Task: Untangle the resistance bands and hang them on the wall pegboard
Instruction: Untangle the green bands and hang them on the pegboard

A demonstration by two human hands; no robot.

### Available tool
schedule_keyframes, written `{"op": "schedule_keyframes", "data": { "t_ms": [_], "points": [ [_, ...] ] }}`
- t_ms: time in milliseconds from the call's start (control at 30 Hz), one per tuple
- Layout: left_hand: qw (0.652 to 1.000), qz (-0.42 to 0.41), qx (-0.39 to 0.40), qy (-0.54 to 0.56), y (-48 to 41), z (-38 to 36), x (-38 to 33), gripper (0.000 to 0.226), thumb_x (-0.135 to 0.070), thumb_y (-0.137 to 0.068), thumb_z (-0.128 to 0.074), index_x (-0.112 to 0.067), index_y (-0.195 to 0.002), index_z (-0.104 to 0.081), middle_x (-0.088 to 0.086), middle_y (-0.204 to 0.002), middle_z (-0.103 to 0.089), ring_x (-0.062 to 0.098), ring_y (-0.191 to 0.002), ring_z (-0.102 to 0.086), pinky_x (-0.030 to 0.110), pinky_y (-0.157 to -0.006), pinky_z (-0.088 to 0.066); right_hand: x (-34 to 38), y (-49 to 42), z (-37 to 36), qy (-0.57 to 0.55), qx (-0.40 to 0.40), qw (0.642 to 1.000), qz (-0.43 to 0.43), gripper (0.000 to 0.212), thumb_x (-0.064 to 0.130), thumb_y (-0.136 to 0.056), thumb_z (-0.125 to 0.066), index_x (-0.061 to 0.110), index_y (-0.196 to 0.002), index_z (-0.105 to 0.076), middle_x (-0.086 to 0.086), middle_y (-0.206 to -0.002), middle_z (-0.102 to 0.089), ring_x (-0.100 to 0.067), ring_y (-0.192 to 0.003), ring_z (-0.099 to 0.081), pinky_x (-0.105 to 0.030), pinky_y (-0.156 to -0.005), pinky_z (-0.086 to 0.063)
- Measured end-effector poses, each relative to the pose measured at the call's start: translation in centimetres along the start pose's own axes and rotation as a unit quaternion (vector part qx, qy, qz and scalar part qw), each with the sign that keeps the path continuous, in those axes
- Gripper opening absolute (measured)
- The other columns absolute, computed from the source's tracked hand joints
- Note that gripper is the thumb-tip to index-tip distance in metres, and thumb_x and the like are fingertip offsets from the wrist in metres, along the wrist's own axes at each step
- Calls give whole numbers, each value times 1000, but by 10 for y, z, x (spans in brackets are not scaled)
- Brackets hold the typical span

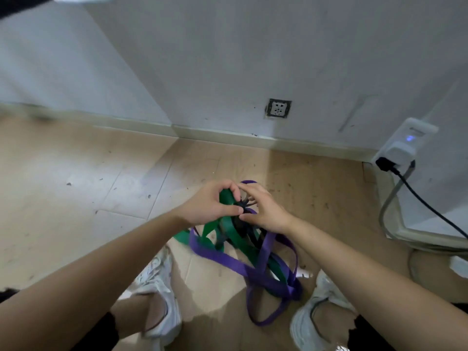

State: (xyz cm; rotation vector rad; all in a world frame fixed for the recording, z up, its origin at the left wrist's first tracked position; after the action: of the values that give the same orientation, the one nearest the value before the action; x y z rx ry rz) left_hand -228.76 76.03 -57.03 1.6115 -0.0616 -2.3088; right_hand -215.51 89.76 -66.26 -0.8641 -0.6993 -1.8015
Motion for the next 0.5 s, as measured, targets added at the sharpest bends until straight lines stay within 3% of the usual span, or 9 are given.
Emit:
{"op": "schedule_keyframes", "data": {
  "t_ms": [67, 167, 233, 300, 400, 500],
  "points": [
    [999, -35, 6, 8, 2, 22, -33, 20, -5, -82, -80, -16, -86, -63, 19, -82, -65, 20, -71, -60, 33, -67, -52, 23, -13, 13, 5, -23, 999, 23, 71, 20, -79, -82, 19, -143, -50, 4, -122, -49, -14, -112, -51, -30, -100, -45],
    [996, -88, -15, -4, 2, 52, -75, 22, 0, -83, -77, -17, -84, -63, 0, -79, -65, 14, -70, -58, 22, -63, -48, 60, -26, 38, 2, -42, 999, 32, 41, 23, -89, -74, 22, -128, -63, 6, -111, -55, -17, -101, -57, -29, -90, -48],
    [994, -102, -25, -6, 2, 70, -101, 24, 2, -84, -75, -17, -84, -62, -11, -76, -64, 8, -70, -59, 18, -64, -47, 85, -30, 59, 8, -42, 998, 38, 11, 23, -96, -65, 26, -105, -70, 10, -102, -63, -16, -97, -61, -30, -87, -50],
    [992, -119, -35, -20, 4, 86, -123, 23, -1, -82, -77, -18, -85, -62, -12, -76, -63, 6, -71, -58, 17, -66, -47, 108, -32, 83, -1, -48, 998, 32, 13, 22, -99, -60, 20, -94, -71, 6, -96, -70, -16, -94, -65, -34, -87, -52],
    [988, -144, -51, -38, 9, 107, -152, 20, -5, -81, -78, -16, -87, -63, -9, -75, -60, 7, -69, -54, 17, -65, -43, 133, -35, 119, -23, -62, 998, 13, 17, 22, -101, -59, 11, -94, -70, -5, -93, -72, -17, -87, -64, -38, -86, -51],
    [982, -165, -81, -48, 13, 127, -172, 20, -10, -79, -80, -16, -88, -63, 5, -80, -59, 17, -74, -53, 26, -70, -45, 160, -37, 152, -105, -100, 989, 8, 17, 18, -102, -56, 12, -89, -63, -7, -85, -68, -16, -80, -63, -36, -80, -52]
  ]
}}
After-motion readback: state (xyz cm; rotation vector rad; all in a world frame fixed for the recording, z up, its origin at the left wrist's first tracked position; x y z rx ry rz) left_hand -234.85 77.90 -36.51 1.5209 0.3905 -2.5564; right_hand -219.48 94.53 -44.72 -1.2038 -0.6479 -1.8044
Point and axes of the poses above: each hand's wrist, its own y-axis away from the middle knuckle, its own z-axis out of the back of the hand, x = y × z, the point moved 2 cm from there along -y, towards the middle knuckle
